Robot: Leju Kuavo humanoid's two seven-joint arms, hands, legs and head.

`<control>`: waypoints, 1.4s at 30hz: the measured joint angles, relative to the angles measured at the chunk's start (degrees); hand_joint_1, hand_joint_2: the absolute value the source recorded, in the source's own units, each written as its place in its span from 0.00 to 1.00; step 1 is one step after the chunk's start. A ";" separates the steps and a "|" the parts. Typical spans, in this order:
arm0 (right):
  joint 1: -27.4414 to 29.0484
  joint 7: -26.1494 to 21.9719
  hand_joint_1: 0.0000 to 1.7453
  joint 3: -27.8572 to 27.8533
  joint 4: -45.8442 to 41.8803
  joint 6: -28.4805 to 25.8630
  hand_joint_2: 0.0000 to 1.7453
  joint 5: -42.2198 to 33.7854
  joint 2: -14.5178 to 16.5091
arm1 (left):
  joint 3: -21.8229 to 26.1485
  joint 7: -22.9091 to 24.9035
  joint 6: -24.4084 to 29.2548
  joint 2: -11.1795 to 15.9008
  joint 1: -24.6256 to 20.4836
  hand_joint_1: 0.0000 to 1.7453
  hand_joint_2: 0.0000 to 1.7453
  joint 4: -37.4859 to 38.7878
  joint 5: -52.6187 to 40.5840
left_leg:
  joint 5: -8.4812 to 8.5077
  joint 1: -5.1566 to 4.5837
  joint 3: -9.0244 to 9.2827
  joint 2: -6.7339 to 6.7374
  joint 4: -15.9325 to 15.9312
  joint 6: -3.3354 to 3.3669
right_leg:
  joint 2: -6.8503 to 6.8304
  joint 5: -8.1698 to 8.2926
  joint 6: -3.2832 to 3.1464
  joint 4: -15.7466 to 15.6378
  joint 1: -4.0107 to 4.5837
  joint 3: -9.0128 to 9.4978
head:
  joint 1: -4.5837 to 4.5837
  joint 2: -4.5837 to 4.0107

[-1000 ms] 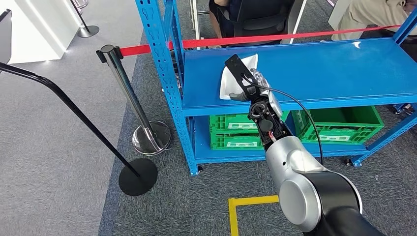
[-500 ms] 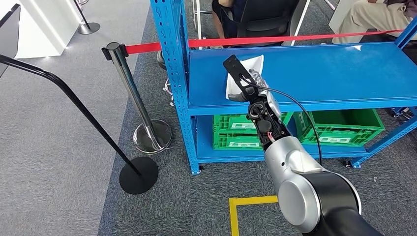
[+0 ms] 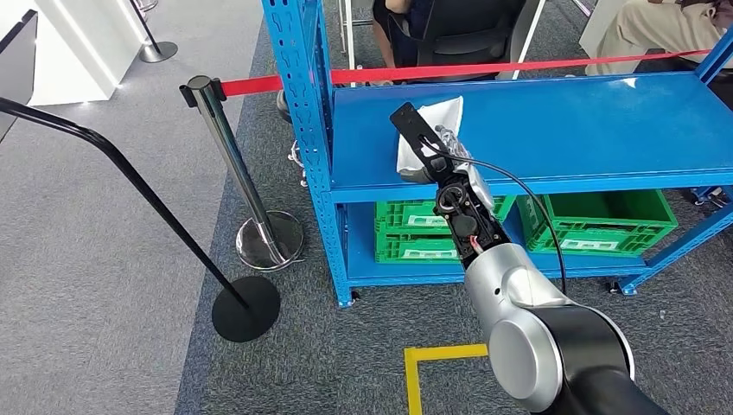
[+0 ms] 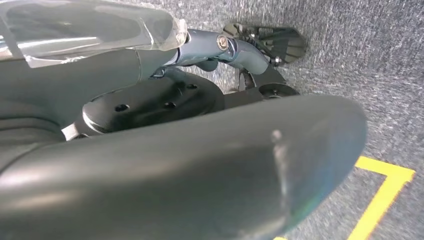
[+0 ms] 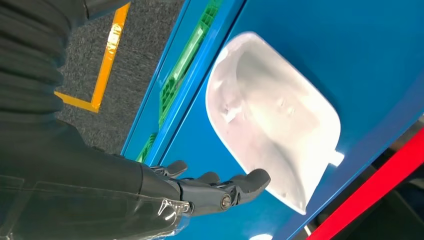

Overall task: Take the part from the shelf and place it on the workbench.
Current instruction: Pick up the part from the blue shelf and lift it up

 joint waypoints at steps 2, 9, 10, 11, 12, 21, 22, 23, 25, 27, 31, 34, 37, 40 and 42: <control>0.13 -0.04 0.00 0.00 0.00 0.20 1.00 0.21 0.02 | 0.34 0.28 -0.80 0.18 0.02 0.00 0.00 0.01 0.37 | 1.04 -0.47 1.18 0.06 -2.06 1.58 | -0.17 1.00 0.82 -0.67 -0.15 0.40 | -0.01 0.01; 0.53 -0.08 0.00 0.01 0.01 0.34 1.00 0.25 -0.32 | 1.15 0.57 -0.89 -0.16 0.13 0.00 0.00 0.07 0.45 | 1.93 0.01 2.66 0.41 -4.34 3.64 | -0.23 -6.26 0.77 13.80 0.65 -6.28 | 1.00 -0.01; 0.70 -0.07 0.00 0.01 0.02 0.37 1.00 0.27 -0.40 | 1.21 0.56 -0.58 -0.16 0.17 0.00 0.00 0.07 0.23 | 1.80 0.31 2.65 0.36 -3.89 3.23 | -0.27 -5.46 0.94 12.91 0.52 -5.88 | 1.02 -0.01; 0.77 -0.07 0.00 0.00 0.02 0.38 1.00 0.32 -0.45 | 1.21 0.53 0.08 -0.17 0.20 0.00 0.00 0.07 -0.19 | 1.48 0.71 2.60 0.31 -3.15 2.65 | -0.31 -3.66 1.31 9.89 0.29 -4.45 | 1.07 -0.01; 0.79 -0.06 0.00 0.00 0.02 0.39 1.00 0.37 -0.50 | 1.16 0.48 1.08 -0.19 0.21 0.00 0.00 0.07 -0.71 | 0.98 1.08 2.43 0.29 -2.17 1.95 | -0.24 -2.24 1.84 6.53 0.12 -2.83 | 1.13 -0.01; 1.49 0.02 0.00 -0.03 -0.08 0.31 1.00 0.99 -0.63 | 0.86 0.37 5.09 -0.16 -0.02 0.00 0.00 0.02 -2.12 | -4.53 1.63 -4.81 0.42 9.94 -0.89 | 0.20 -2.28 -0.83 4.38 0.44 -2.20 | 1.31 -0.01; 1.45 0.01 0.00 -0.02 -0.09 0.31 1.00 1.04 -0.60 | 0.86 0.37 5.09 -0.18 -0.07 0.00 0.00 0.02 -2.13 | -5.83 1.57 -7.24 0.47 13.88 -0.85 | 0.21 -2.33 -0.84 4.28 0.61 -2.12 | 1.30 -0.01; 1.46 0.01 0.00 -0.02 -0.09 0.31 1.00 1.05 -0.59 | 0.85 0.37 5.10 -0.20 -0.08 0.00 0.00 0.02 -2.13 | -6.82 1.45 -9.65 0.47 17.37 -0.69 | 0.21 -2.39 -0.88 4.22 0.85 -2.09 | 1.31 -0.01; 1.52 0.01 0.00 -0.02 -0.09 0.31 1.00 1.07 -0.58 | 0.85 0.37 5.14 -0.25 -0.07 0.00 0.00 0.03 -2.14 | -6.31 0.86 -12.08 0.42 19.34 0.34 | 0.29 -2.48 -1.00 4.12 1.50 -2.09 | 1.31 -0.01; 1.50 0.01 0.00 -0.02 -0.09 0.28 1.00 1.10 -0.57 | 0.85 0.37 5.24 -0.25 -0.07 0.00 0.00 0.02 -2.14 | -2.64 -0.60 -9.92 0.32 13.20 2.81 | 0.45 -2.37 -1.31 3.77 2.22 -2.00 | 1.32 -0.01; 1.52 -0.01 0.00 -0.03 -0.09 0.27 1.00 1.19 -0.57 | 0.86 0.09 5.43 0.06 -0.10 0.00 0.00 -0.26 -2.07 | 1.67 -3.65 -3.98 0.01 1.96 6.70 | 0.59 -1.88 -1.79 2.02 2.46 -0.87 | 1.58 0.00; 1.51 -0.19 0.00 -0.01 -0.19 0.27 1.00 1.20 -0.32 | 0.90 -0.04 5.47 -0.05 -0.01 0.00 0.00 -0.27 -1.94 | 2.95 -3.32 -1.97 0.24 -0.62 6.69 | 0.43 -2.14 -1.52 1.58 2.60 -0.29 | 1.60 -0.01; 1.63 -0.56 0.00 0.01 -0.22 0.26 1.00 1.20 -0.14 | 0.90 -0.15 5.58 -0.18 0.04 0.00 0.00 -0.25 -1.73 | 3.80 -2.75 -0.91 0.51 -2.18 6.62 | 0.26 -6.49 -1.04 9.13 2.83 -3.51 | 1.99 -0.01; 2.59 -0.69 0.00 0.02 -0.18 0.04 1.00 1.20 0.00 | 0.90 -0.14 5.92 -0.20 0.16 0.00 0.00 -0.21 -1.44 | 3.54 -2.62 -1.10 0.45 -1.71 6.26 | 0.14 -8.35 -0.34 15.44 2.73 -6.50 | 2.08 -0.01; 3.05 -0.92 0.00 0.02 -0.17 -0.36 1.00 1.18 0.16 | 0.90 0.00 6.24 -0.15 0.28 0.00 0.00 -0.21 -1.56 | 3.00 -2.40 -1.28 0.38 -0.81 5.68 | -0.07 -5.15 -0.01 9.83 2.59 -3.63 | 2.09 -0.01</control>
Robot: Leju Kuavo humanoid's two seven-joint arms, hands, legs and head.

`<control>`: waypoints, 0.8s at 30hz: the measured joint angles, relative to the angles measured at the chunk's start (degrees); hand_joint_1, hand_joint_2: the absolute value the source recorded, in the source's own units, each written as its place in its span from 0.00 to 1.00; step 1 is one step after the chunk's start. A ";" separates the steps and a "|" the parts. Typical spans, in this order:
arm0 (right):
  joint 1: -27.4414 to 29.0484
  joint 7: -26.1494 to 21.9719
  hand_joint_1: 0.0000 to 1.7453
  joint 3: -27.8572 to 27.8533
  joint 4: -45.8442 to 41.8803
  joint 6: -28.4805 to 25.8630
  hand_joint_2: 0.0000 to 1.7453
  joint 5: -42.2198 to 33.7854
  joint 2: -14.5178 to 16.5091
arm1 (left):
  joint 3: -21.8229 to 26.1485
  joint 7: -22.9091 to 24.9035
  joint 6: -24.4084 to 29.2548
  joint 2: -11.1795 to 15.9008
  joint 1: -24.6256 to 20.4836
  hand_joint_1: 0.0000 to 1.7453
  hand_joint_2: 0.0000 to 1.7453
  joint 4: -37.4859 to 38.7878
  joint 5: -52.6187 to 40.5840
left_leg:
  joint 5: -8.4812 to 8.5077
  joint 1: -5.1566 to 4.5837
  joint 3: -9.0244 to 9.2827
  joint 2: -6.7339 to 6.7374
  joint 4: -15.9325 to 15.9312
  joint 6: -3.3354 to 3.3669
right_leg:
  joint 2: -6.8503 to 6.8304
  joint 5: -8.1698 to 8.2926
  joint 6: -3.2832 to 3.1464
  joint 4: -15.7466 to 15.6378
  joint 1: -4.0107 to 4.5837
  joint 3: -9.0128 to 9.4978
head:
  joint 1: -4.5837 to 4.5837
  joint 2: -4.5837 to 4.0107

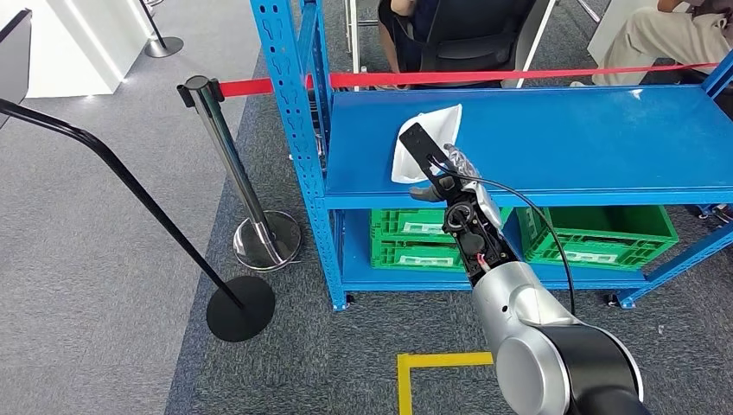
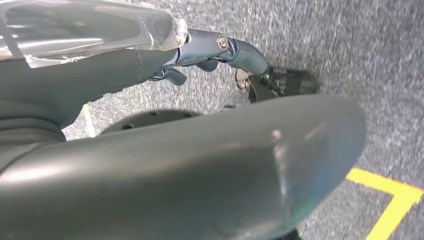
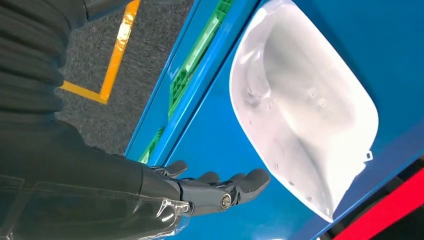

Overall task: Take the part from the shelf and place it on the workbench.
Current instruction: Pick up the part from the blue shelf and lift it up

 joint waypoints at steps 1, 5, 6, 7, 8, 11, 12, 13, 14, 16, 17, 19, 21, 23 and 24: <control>0.13 -0.24 0.00 0.00 0.00 -0.24 1.00 -0.04 0.07 | 0.00 0.13 0.14 0.09 0.04 0.00 0.00 -0.01 -0.16 | -0.41 0.00 -0.23 -0.05 0.68 -0.40 | -0.11 1.38 0.05 -3.59 -0.03 1.86 | 0.02 0.00; 1.03 -1.02 0.00 -0.04 -0.09 -1.15 1.00 -0.28 0.24 | -0.02 0.56 0.53 0.32 0.16 0.00 0.00 0.04 -0.90 | -1.44 -0.19 -1.34 -0.21 2.88 -1.10 | 0.07 2.67 -1.60 -8.12 0.06 4.18 | -0.14 0.00; 1.31 -1.10 0.00 -0.04 -0.12 -1.43 1.00 -0.34 0.22 | -0.03 0.55 0.67 0.43 0.22 0.00 0.00 0.03 -1.09 | -1.53 -0.16 -1.50 -0.25 2.99 -1.21 | 0.06 2.73 -1.90 -8.11 -0.03 4.15 | -0.13 0.00; 1.51 -1.16 0.00 -0.05 -0.19 -1.70 1.00 -0.43 0.21 | -0.04 0.53 0.81 0.45 0.28 0.00 0.00 0.04 -1.30 | -2.01 -0.10 -1.81 -0.30 3.49 -1.51 | 0.05 2.82 -2.16 -8.16 -0.21 4.17 | -0.15 0.00; 1.61 -1.17 0.00 -0.07 -0.27 -1.92 1.00 -0.54 0.21 | -0.05 0.50 0.95 0.48 0.31 0.00 0.00 0.05 -1.45 | -2.99 0.09 -2.47 -0.34 4.86 -1.97 | 0.03 2.90 -2.37 -8.21 -0.44 4.15 | -0.28 0.00; 1.87 -1.22 0.00 -0.11 -0.51 -2.21 0.50 -0.80 0.17 | -0.07 0.51 1.17 0.45 0.34 0.00 0.00 0.08 -1.62 | -8.09 1.42 -7.21 -0.36 15.13 -3.61 | -0.02 2.98 -2.66 -8.25 -0.85 4.00 | -0.60 0.01; 2.04 -1.23 0.00 -0.13 -0.53 -2.26 0.25 -0.84 0.14 | -0.07 0.53 1.18 0.46 0.39 0.00 0.00 0.09 -1.65 | -9.04 1.92 -8.67 -0.34 18.19 -3.94 | -0.04 2.98 -2.66 -8.25 -0.92 3.97 | -0.59 0.01; 2.22 -1.23 0.00 -0.14 -0.55 -2.30 0.00 -0.86 0.12 | -0.07 0.55 1.19 0.46 0.44 0.00 0.00 0.11 -1.70 | -8.93 2.31 -9.21 -0.33 19.26 -4.15 | -0.05 2.98 -2.65 -8.25 -0.98 3.97 | -0.58 0.00; 2.34 -1.23 0.00 -0.15 -0.61 -2.39 0.00 -0.86 0.12 | -0.09 0.57 1.19 0.46 0.47 0.00 0.00 0.13 -1.83 | -7.74 2.61 -8.55 -0.33 17.88 -4.26 | -0.04 2.97 -2.63 -8.25 -1.06 4.01 | -0.58 0.00; 2.38 -1.22 0.00 -0.15 -0.94 -2.70 0.25 -0.85 0.12 | -0.18 0.60 1.19 0.46 0.47 0.00 0.00 0.15 -2.09 | -4.07 2.87 -4.59 -0.36 10.05 -4.26 | -0.01 2.97 -2.53 -8.31 -1.23 4.14 | -0.58 0.00; 2.30 -1.21 0.00 -0.16 -1.18 -2.89 0.50 -0.85 0.10 | -0.26 0.68 1.19 0.46 0.44 0.00 0.00 0.16 -2.19 | -2.84 2.81 -2.56 -0.39 6.21 -4.23 | 0.03 3.01 -2.31 -8.40 -1.25 4.18 | -0.57 0.01; 2.16 -1.17 0.00 -0.20 -1.54 -3.23 1.00 -0.86 -0.01 | -0.47 1.04 1.20 0.46 0.38 0.00 0.00 0.16 -2.25 | -2.20 2.47 -0.47 -0.49 2.43 -4.11 | 0.09 3.22 -1.58 -8.75 -1.37 4.17 | -0.57 0.00; 2.25 -1.09 0.00 -0.26 -1.70 -3.47 1.00 -0.86 -0.16 | -0.62 1.51 1.07 0.46 0.38 0.00 0.00 0.16 -2.21 | -1.99 2.19 -0.19 -0.57 1.88 -3.76 | 0.14 3.60 -0.60 -9.49 -1.47 4.37 | -0.57 0.00; 2.34 -1.05 0.00 -0.31 -1.92 -3.60 1.00 -0.86 -0.43 | -0.64 1.76 0.56 0.43 0.38 0.00 0.00 0.18 -1.96 | -1.25 2.31 0.37 -0.42 0.63 -3.06 | 0.10 2.81 -0.14 -8.67 -1.38 3.94 | -0.46 0.01; 2.33 -1.05 0.00 -0.32 -2.02 -3.64 1.00 -0.86 -0.57 | -0.64 1.81 0.24 0.41 0.36 0.00 0.00 0.19 -1.82 | -0.91 2.36 0.62 -0.30 0.05 -2.72 | 0.07 1.56 -0.13 -6.59 -1.25 2.97 | -0.32 0.01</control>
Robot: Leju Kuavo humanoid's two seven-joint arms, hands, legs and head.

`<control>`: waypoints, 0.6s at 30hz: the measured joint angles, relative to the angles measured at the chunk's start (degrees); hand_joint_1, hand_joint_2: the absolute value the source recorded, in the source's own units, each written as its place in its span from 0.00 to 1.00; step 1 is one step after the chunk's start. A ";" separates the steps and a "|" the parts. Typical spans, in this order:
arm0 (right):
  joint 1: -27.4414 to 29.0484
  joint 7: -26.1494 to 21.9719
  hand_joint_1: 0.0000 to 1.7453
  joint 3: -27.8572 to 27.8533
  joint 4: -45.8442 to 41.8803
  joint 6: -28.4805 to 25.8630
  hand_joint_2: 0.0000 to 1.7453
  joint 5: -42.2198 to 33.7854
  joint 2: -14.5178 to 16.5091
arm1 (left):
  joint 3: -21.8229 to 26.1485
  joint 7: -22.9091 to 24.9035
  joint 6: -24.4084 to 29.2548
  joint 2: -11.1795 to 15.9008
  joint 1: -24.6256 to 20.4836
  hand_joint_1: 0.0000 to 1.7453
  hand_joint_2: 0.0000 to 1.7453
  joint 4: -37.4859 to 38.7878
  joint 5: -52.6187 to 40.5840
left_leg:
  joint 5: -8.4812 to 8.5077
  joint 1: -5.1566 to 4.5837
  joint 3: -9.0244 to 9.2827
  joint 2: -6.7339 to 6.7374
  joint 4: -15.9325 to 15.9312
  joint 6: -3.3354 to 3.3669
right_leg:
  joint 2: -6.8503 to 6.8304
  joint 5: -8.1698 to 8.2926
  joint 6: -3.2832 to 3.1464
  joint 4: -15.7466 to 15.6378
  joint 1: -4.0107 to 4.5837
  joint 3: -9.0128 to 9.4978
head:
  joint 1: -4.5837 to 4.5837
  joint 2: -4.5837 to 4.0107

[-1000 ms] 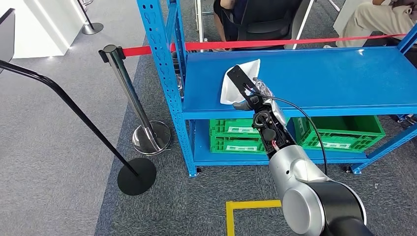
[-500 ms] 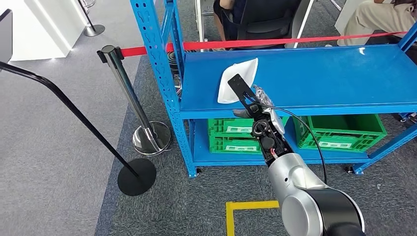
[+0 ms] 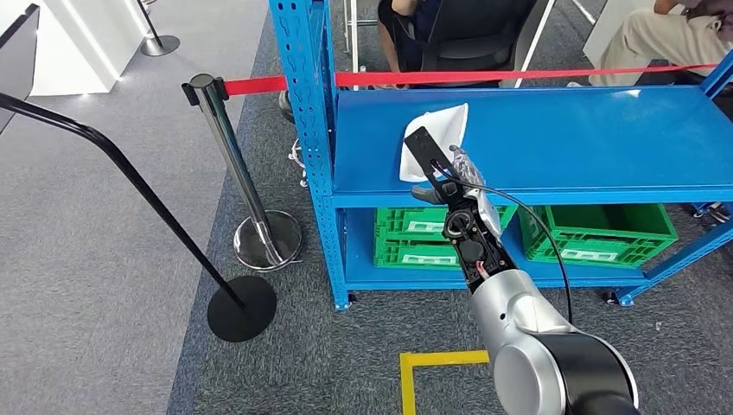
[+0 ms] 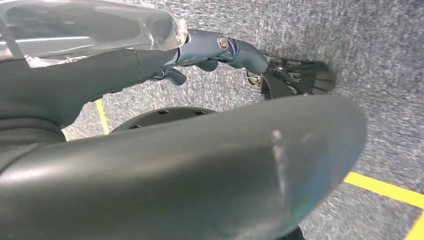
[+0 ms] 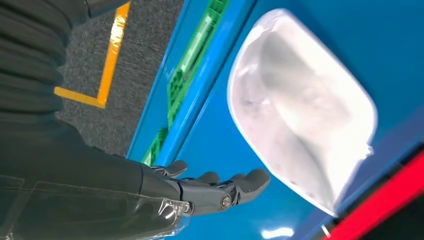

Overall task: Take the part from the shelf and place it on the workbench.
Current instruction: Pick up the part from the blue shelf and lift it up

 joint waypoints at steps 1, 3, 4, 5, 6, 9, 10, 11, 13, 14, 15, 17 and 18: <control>0.04 0.01 0.00 -0.01 -0.02 -0.03 1.00 0.00 -0.16 | 0.01 0.01 -0.27 -0.03 -0.01 0.00 0.00 0.02 0.11 | 0.13 -0.03 0.08 0.11 -0.22 0.26 | -0.04 -1.79 -0.13 3.44 0.16 -1.60 | 0.11 0.01; 0.48 0.04 0.00 -0.01 -0.01 -0.04 1.00 -0.01 -0.44 | 0.01 0.01 -0.59 -0.05 0.00 0.00 0.00 0.03 0.18 | 0.02 -0.35 0.03 0.13 -0.16 0.56 | -0.04 -4.75 -0.27 10.94 0.55 -5.07 | 0.27 0.00; 0.78 0.08 0.00 -0.01 -0.01 -0.05 1.00 0.00 -0.58 | 0.01 -0.01 -0.85 -0.06 0.02 0.00 0.00 0.04 0.24 | -0.10 -0.49 0.02 0.07 -0.06 0.67 | -0.04 -5.01 -0.38 12.75 0.72 -5.92 | 0.27 0.00; 1.00 0.13 0.00 -0.03 -0.01 -0.11 1.00 0.03 -0.72 | 0.02 -0.07 -1.25 -0.06 0.05 0.00 0.00 0.04 0.39 | -0.33 -0.58 0.03 -0.01 0.08 0.74 | -0.04 -4.21 -0.52 12.26 0.84 -5.67 | 0.29 -0.01; 1.09 0.20 0.00 -0.04 -0.02 -0.21 1.00 0.08 -0.79 | 0.02 -0.15 -1.68 -0.06 0.05 0.00 0.00 0.04 0.56 | -0.64 -0.62 0.07 -0.09 0.31 0.73 | -0.06 -2.55 -0.66 9.37 0.90 -4.23 | 0.29 -0.01; 1.03 0.32 0.00 -0.05 -0.13 -0.45 0.50 0.19 -0.85 | 0.04 -0.31 -2.44 -0.02 0.03 0.00 0.00 0.04 0.95 | -2.04 -0.85 -0.09 -0.14 1.71 0.12 | -0.12 0.61 -0.93 -0.93 0.91 1.27 | 0.34 -0.01; 1.06 0.34 0.00 -0.06 -0.16 -0.47 0.25 0.19 -0.86 | 0.04 -0.28 -2.47 0.01 0.03 0.00 0.00 0.04 1.01 | -2.41 -0.95 -0.13 -0.16 2.09 -0.07 | -0.09 0.48 -1.13 -2.07 0.95 2.00 | 0.33 -0.01; 1.12 0.37 0.00 -0.08 -0.18 -0.48 0.00 0.20 -0.88 | 0.05 -0.20 -2.28 0.02 0.04 0.00 0.00 0.04 0.99 | -2.59 -1.05 -0.14 -0.20 2.30 -0.21 | -0.03 0.19 -1.38 -2.14 1.03 2.20 | 0.32 -0.01; 1.21 0.41 0.00 -0.11 -0.21 -0.48 0.25 0.29 -0.96 | 0.01 0.01 -1.00 0.05 0.06 0.00 0.00 0.02 0.40 | -2.79 -1.00 -0.05 -0.26 2.59 -0.44 | 0.05 0.24 -1.78 -2.13 0.74 2.59 | 0.31 -0.01; 1.22 0.41 0.00 -0.11 -0.26 -0.48 0.50 0.39 -0.97 | -0.04 0.09 -0.14 0.03 0.03 0.00 0.00 0.01 -0.03 | -3.20 -0.94 -0.45 -0.24 3.47 -0.75 | 0.06 0.19 -1.91 -2.14 0.54 2.85 | 0.21 -0.01; 1.19 0.40 0.00 -0.11 -0.30 -0.48 0.75 0.54 -0.97 | -0.10 0.09 0.54 0.03 -0.02 0.00 0.00 0.00 -0.45 | -4.08 -0.77 -1.53 -0.18 5.45 -1.17 | 0.06 0.09 -2.02 -2.17 0.32 3.13 | 0.09 -0.01; 1.20 0.38 0.00 -0.10 -0.37 -0.49 1.00 0.78 -0.99 | -0.18 0.02 0.96 0.00 -0.10 0.00 0.00 -0.01 -0.79 | -6.46 -0.26 -5.86 -0.03 12.57 -2.00 | 0.06 -0.23 -2.19 -2.21 0.23 3.46 | -0.12 -0.01; 1.29 0.37 0.00 -0.09 -0.37 -0.49 1.00 0.85 -1.02 | -0.19 -0.01 0.91 0.01 -0.10 0.00 0.00 -0.01 -0.83 | -7.28 -0.02 -8.56 0.02 16.35 -2.21 | 0.09 -0.45 -2.21 -2.21 0.24 3.59 | -0.10 -0.01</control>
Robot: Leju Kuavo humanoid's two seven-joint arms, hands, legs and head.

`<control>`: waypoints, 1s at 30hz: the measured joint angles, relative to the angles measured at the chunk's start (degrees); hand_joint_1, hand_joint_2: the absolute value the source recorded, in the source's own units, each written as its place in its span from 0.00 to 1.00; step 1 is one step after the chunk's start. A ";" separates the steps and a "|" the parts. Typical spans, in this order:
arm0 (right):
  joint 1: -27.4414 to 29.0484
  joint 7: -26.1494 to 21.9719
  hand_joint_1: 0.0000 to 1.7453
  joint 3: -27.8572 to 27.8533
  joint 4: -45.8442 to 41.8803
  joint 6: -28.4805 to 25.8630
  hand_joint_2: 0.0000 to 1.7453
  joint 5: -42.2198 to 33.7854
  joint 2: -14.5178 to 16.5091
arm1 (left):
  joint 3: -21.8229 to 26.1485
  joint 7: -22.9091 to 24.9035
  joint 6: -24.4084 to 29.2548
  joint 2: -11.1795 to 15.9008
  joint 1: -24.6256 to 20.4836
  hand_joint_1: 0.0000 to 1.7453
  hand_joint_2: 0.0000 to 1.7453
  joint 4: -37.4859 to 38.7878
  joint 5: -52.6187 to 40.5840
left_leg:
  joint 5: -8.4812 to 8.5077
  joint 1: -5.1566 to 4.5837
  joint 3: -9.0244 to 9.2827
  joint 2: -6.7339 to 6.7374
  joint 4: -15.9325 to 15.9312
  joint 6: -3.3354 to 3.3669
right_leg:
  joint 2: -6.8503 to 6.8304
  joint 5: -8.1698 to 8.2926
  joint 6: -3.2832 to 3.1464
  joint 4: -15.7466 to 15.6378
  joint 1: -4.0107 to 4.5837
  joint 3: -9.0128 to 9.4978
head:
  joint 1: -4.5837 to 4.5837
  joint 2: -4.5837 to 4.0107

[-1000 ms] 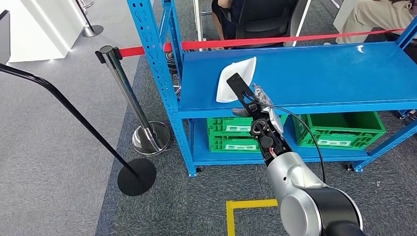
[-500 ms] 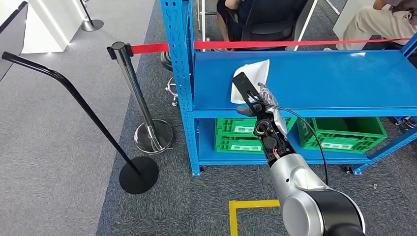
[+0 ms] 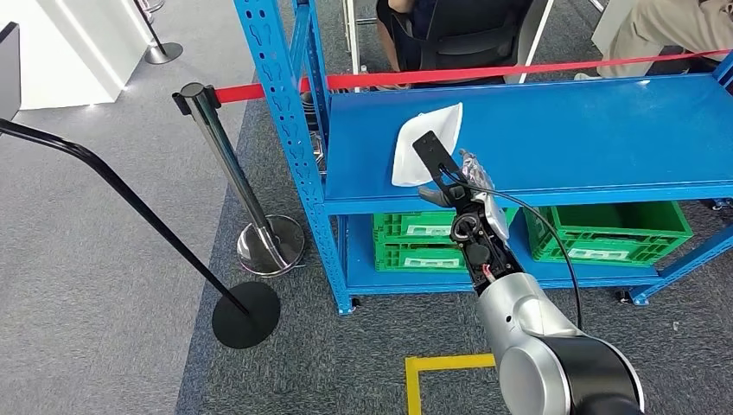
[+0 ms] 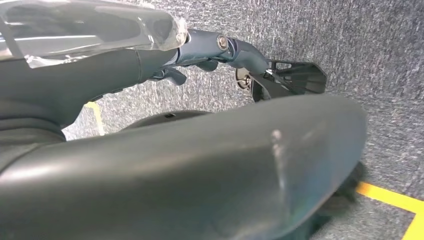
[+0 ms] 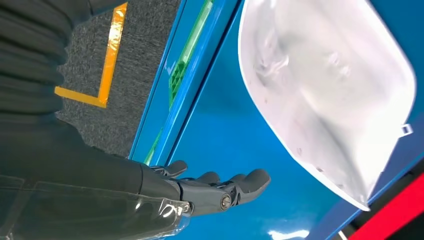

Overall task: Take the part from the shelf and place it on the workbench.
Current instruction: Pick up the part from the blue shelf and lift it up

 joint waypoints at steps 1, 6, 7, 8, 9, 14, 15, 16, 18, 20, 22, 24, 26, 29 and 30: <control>0.13 0.00 0.00 0.00 0.00 -0.01 1.00 0.03 -0.03 | 0.00 -0.01 -0.04 0.01 0.02 0.00 0.00 0.01 0.01 | 0.17 0.13 -2.11 0.03 2.28 -0.05 | 0.07 -0.28 0.00 -0.01 0.02 0.19 | 0.00 0.00; 0.28 0.00 0.00 0.00 0.01 0.02 1.00 0.06 0.14 | -0.01 -0.01 0.03 0.10 0.06 0.00 0.00 0.01 0.04 | 10.78 -0.82 1.17 -0.45 -11.51 2.12 | 0.53 -1.57 0.02 -0.64 0.20 2.07 | 0.05 0.00; 0.29 0.00 0.00 0.00 0.01 0.03 1.00 0.07 0.16 | -0.01 -0.01 0.06 0.19 0.05 0.00 0.00 -0.01 0.07 | 11.45 -1.06 2.17 -0.55 -13.49 2.63 | 0.62 -1.65 0.12 -0.93 0.16 2.31 | 0.09 0.00; 0.33 0.01 0.00 0.00 0.03 0.05 1.00 0.06 0.18 | -0.02 -0.01 0.08 0.26 0.05 0.00 0.00 -0.01 0.12 | 11.36 -1.23 2.66 -0.60 -14.10 2.92 | 0.69 -1.68 0.30 -1.17 0.08 2.45 | 0.12 0.00; 0.37 0.01 0.00 0.00 0.03 0.09 1.00 0.06 0.20 | -0.02 -0.01 0.09 0.29 0.04 0.00 0.00 -0.01 0.15 | 11.15 -1.34 2.97 -0.60 -14.18 3.11 | 0.74 -1.72 0.54 -1.48 0.02 2.56 | 0.13 0.00; 0.19 0.15 0.00 0.02 -0.05 0.43 0.50 0.09 0.31 | 0.00 -0.01 0.63 0.15 -0.03 0.00 0.00 -0.01 0.21 | 11.11 -1.25 4.63 -0.56 -16.47 2.11 | 0.62 -1.20 0.94 -2.57 0.12 3.49 | 0.27 0.00; 0.12 0.19 0.00 0.02 -0.04 0.49 0.25 0.10 0.30 | 0.00 -0.01 0.72 0.13 -0.05 0.00 0.00 0.00 0.22 | 11.02 -1.25 4.66 -0.61 -16.48 1.98 | 0.58 -1.32 1.02 -2.74 0.11 3.64 | 0.25 0.00; 0.10 0.20 0.00 0.02 -0.04 0.52 0.00 0.11 0.29 | 0.00 -0.01 0.75 0.10 -0.06 0.00 0.00 0.00 0.22 | 10.93 -1.26 4.67 -0.64 -16.47 1.88 | 0.56 -1.43 1.10 -2.86 0.09 3.73 | 0.21 0.00; 0.10 0.20 0.00 0.02 -0.04 0.52 0.00 0.11 0.29 | 0.00 -0.01 0.75 0.10 -0.07 0.00 0.00 0.00 0.22 | 10.92 -1.26 4.67 -0.63 -16.47 1.87 | 0.56 -1.44 1.11 -2.88 0.09 3.74 | 0.21 0.00; 0.10 0.20 0.00 0.02 -0.04 0.53 0.00 0.11 0.29 | 0.00 -0.01 0.76 0.09 -0.07 0.00 0.00 0.00 0.22 | 10.90 -1.26 4.67 -0.63 -16.46 1.84 | 0.56 -1.46 1.12 -2.92 0.09 3.75 | 0.21 0.00; 0.10 0.25 0.00 0.02 -0.04 0.56 0.00 0.12 0.29 | 0.00 -0.02 0.78 0.04 -0.07 0.00 0.00 0.01 0.22 | 10.80 -1.26 4.63 -0.65 -16.37 1.78 | 0.55 -1.60 1.17 -3.10 0.07 3.84 | 0.27 0.01; 0.09 0.36 0.00 0.02 -0.04 0.66 0.00 0.15 0.28 | 0.00 -0.05 0.85 -0.05 -0.06 0.00 0.00 0.03 0.21 | 10.61 -1.28 4.55 -0.68 -16.17 1.76 | 0.53 -1.79 1.21 -3.32 0.04 3.96 | 0.40 0.01; 0.02 0.44 0.00 0.02 -0.04 0.78 0.00 0.19 0.27 | 0.00 -0.08 0.92 -0.13 -0.06 0.00 0.00 0.04 0.21 | 10.50 -1.30 4.60 -0.71 -16.02 1.83 | 0.53 -1.84 1.24 -3.45 0.03 4.10 | 0.46 0.00; -0.11 0.47 0.00 0.02 -0.04 0.84 0.00 0.20 0.27 | 0.00 -0.11 0.96 -0.16 -0.06 0.00 0.00 0.04 0.28 | 10.53 -1.33 4.87 -0.75 -15.98 1.92 | 0.52 -1.78 1.28 -3.50 0.04 4.39 | 0.43 0.00; -0.15 0.50 0.00 0.02 -0.04 0.85 0.00 0.20 0.27 | 0.00 -0.14 0.97 -0.18 -0.06 0.00 0.00 0.04 0.32 | 10.53 -1.33 4.94 -0.75 -15.98 1.92 | 0.52 -1.78 1.29 -3.50 0.05 4.45 | 0.42 0.00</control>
